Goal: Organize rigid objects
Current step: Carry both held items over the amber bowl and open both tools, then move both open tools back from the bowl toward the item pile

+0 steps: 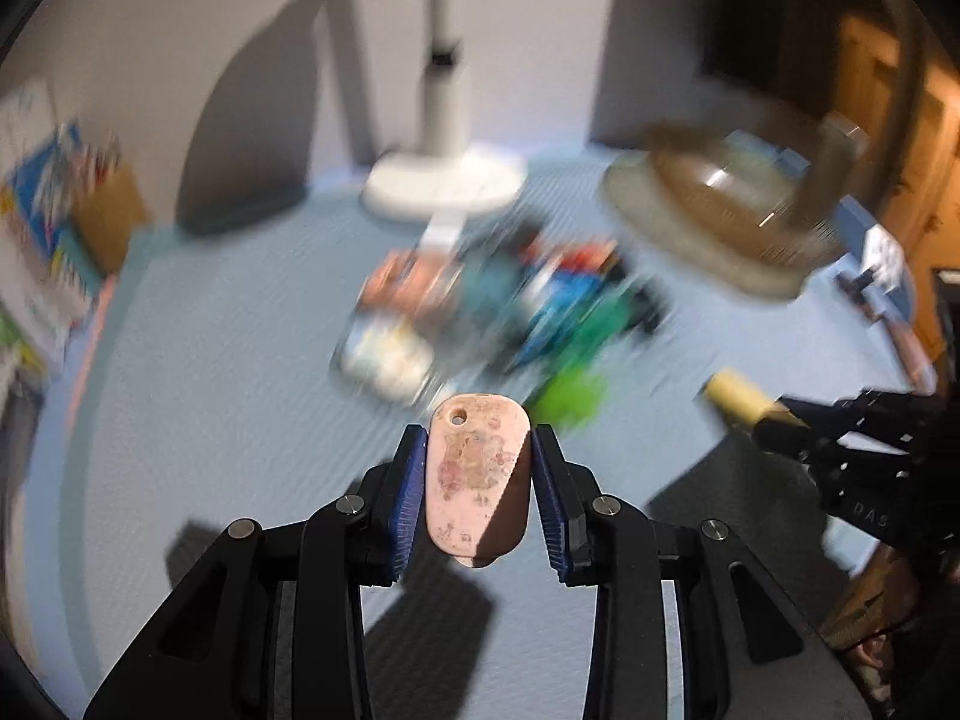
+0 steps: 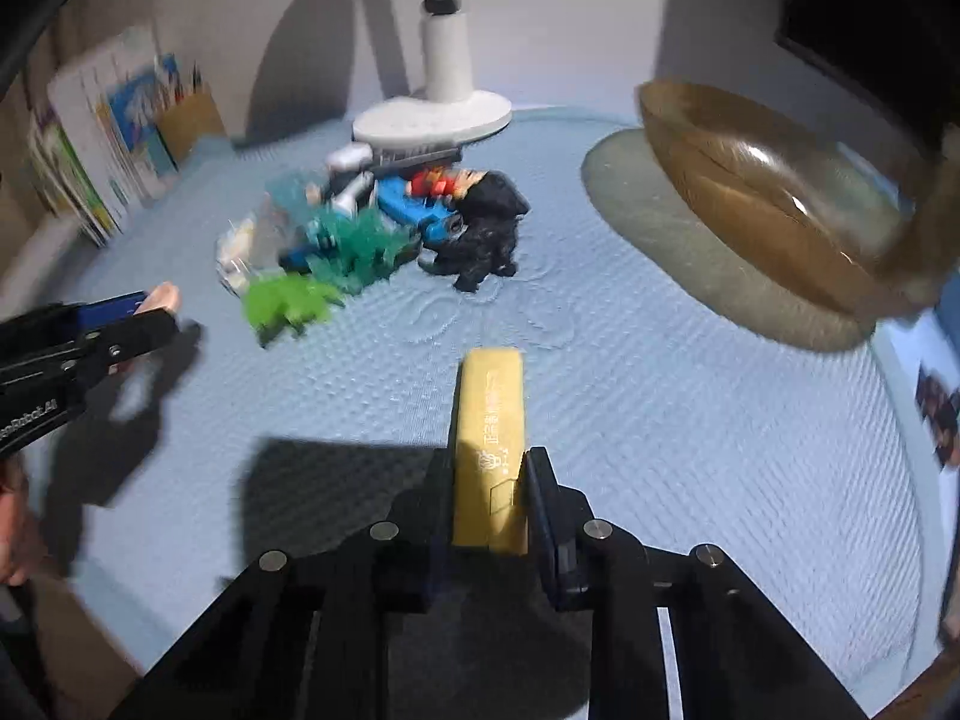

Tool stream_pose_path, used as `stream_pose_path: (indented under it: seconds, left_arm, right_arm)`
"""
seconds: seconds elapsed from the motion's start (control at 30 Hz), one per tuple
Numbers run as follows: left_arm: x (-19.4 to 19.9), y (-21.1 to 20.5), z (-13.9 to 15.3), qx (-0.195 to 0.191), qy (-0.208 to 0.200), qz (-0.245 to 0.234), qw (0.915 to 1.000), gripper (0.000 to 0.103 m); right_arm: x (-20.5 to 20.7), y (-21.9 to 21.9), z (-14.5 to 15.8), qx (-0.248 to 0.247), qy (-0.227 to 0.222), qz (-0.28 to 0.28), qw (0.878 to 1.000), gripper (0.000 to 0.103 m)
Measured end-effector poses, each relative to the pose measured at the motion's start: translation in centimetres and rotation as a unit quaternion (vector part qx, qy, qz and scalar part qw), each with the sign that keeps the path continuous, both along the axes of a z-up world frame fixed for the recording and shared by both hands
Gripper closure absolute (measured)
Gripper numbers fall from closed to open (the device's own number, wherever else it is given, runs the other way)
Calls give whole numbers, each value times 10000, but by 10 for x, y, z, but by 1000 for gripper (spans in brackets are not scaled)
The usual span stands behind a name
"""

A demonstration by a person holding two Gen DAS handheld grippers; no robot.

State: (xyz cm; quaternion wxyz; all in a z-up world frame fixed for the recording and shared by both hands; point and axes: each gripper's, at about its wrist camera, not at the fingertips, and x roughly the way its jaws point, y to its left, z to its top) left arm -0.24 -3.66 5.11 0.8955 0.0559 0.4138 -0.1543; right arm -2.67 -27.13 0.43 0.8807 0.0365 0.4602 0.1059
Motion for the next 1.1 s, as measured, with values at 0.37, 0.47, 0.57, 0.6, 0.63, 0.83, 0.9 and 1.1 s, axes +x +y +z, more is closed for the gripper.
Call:
stream_pose_path:
  seconds: [0.37, 0.47, 0.57, 0.6, 0.63, 0.83, 0.9, 1.1]
  left_arm:
    - [88, -204, 56, -592, -188, -1420, 9879, 71]
    - [112, -230, 18, -698, 431, -1423, 9864, 71]
    - [115, -243, 1, -740, 634, -1428, 9849, 71]
    - [116, -246, 0, -687, 602, -1435, 9854, 70]
    - [115, -247, 1, -611, 542, -1414, 9866, 65]
    - [105, -195, 40, -1052, 182, -1129, 9878, 27]
    - [98, -166, 54, -1190, 36, -967, 9882, 27]
    - [42, -55, 88, -1268, -670, -105, 9896, 17]
  right_arm:
    - [60, -137, 62, -181, -333, -1533, 9875, 81]
    - [73, -141, 52, -273, -28, -1409, 9897, 81]
    - [79, -146, 41, -306, 166, -1364, 9900, 81]
    - [82, -145, 39, -289, 224, -1329, 9905, 81]
    - [85, -145, 37, -274, 249, -1306, 9907, 81]
    - [64, -162, 58, 13, -184, -1841, 9827, 68]
    - [51, -160, 66, 247, -384, -1832, 9820, 55]
    - [29, -103, 88, 441, -704, -1199, 9893, 55]
